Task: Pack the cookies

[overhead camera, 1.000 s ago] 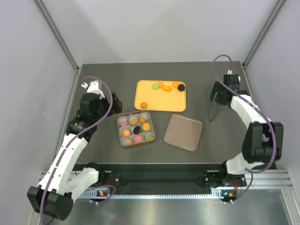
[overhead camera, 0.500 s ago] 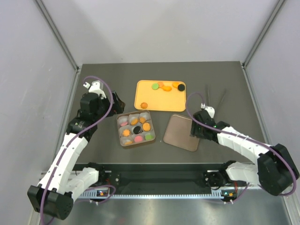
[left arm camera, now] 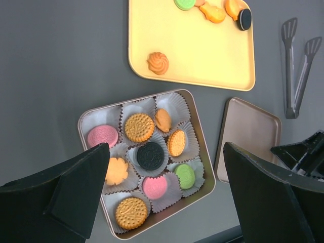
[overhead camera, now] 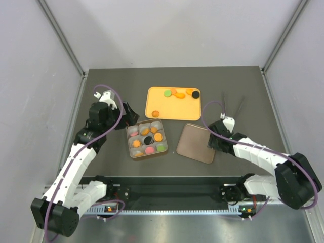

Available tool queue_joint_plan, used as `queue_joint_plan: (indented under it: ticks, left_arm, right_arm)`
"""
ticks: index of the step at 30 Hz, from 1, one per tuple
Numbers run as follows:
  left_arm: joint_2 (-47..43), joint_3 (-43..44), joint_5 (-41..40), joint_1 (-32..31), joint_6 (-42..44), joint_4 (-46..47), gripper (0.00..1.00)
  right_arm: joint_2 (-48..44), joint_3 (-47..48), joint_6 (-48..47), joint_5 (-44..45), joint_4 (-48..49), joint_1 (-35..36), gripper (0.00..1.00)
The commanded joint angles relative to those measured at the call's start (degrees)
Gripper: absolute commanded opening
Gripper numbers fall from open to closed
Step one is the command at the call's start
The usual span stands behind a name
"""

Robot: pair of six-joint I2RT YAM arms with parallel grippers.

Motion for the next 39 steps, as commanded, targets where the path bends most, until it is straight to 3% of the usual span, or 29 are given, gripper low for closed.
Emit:
queue_joint_plan:
  ticks: [1,5,10,15,20,26,39]
  left_arm:
    - [-0.81,-0.74,2.42,0.07,-0.62,3.33,0.99]
    - [-0.28,-2.06,5.05,-0.19,-1.67,4.65,0.97]
    - [1.38,-2.41,6.29,-2.65,-1.94,5.61,0.96]
    - [4.98,-1.54,6.91,-7.82,-2.03,6.32,0.95]
    - [8.5,0.14,7.08,-11.79,-2.11,7.37,0.96]
    - [12.72,1.8,12.88,-12.67,-4.4,12.03,0.98]
    - [18.52,2.69,20.61,-13.38,-10.55,23.45,0.99]
  right_arm:
    - [1.25,1.78,0.8,1.43,3.24,0.11,0.54]
    - [3.88,2.31,-0.42,-0.33,5.09,-0.59,0.5]
    - [5.91,3.36,-3.23,-2.87,5.97,-2.08,0.27]
    - [0.83,5.82,-6.75,-10.25,4.39,-6.3,0.0]
    - [-3.84,12.14,-9.48,-12.46,-1.58,-7.62,0.0]
    - [-7.71,17.86,-11.24,-16.5,-5.45,-8.59,0.0]
    - [-7.98,21.91,-9.92,-25.81,-4.31,-8.41,0.0]
